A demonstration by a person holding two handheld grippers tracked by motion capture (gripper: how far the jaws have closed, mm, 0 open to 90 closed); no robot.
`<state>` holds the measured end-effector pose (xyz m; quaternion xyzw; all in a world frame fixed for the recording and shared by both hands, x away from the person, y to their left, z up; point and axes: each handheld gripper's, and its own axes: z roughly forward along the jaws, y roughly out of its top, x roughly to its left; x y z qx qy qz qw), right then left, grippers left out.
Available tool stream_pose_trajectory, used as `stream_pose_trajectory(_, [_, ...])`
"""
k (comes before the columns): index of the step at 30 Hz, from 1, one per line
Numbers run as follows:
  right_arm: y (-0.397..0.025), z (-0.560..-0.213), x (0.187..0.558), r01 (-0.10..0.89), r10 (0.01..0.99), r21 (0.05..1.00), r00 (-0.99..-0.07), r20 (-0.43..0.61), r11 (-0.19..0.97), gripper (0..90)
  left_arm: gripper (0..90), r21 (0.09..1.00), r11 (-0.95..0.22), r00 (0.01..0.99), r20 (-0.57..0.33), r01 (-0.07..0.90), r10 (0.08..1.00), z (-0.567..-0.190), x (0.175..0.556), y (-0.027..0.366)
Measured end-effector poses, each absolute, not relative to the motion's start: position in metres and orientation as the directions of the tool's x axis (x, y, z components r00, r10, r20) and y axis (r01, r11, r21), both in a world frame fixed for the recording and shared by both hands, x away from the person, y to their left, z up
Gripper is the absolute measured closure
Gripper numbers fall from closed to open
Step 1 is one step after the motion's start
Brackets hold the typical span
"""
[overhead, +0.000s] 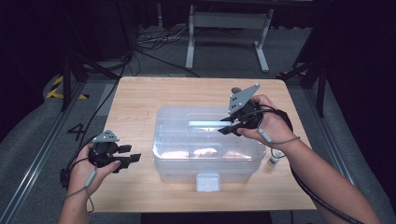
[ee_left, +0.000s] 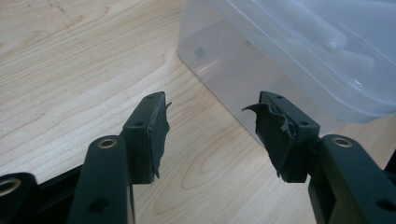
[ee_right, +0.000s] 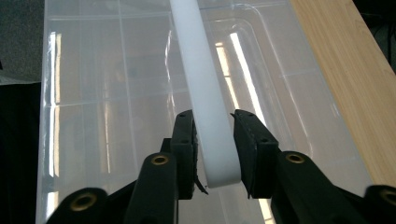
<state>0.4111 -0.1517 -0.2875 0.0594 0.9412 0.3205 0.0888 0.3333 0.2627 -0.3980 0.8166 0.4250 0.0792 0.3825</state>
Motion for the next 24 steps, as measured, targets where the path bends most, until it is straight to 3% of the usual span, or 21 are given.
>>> stream_pose_trajectory(8, [-0.148,-0.285,0.406,0.039,0.173,0.594,-0.970,-0.170,0.804,76.1,45.2,0.696,-0.319,0.610,-0.212,0.643,0.764,-0.397,0.333,0.265])
stream_pose_trajectory(13, [-0.148,-0.285,0.407,0.042,0.174,0.594,-0.971,-0.166,0.803,76.0,43.5,0.756,-0.352,0.651,-0.126,0.552,0.749,-0.393,0.333,0.267])
stream_pose_trajectory(24, [-0.148,-0.277,0.415,0.064,0.196,0.598,-0.968,-0.158,0.799,75.3,46.2,0.796,-0.348,0.676,-0.102,0.496,0.730,-0.378,0.325,0.264])
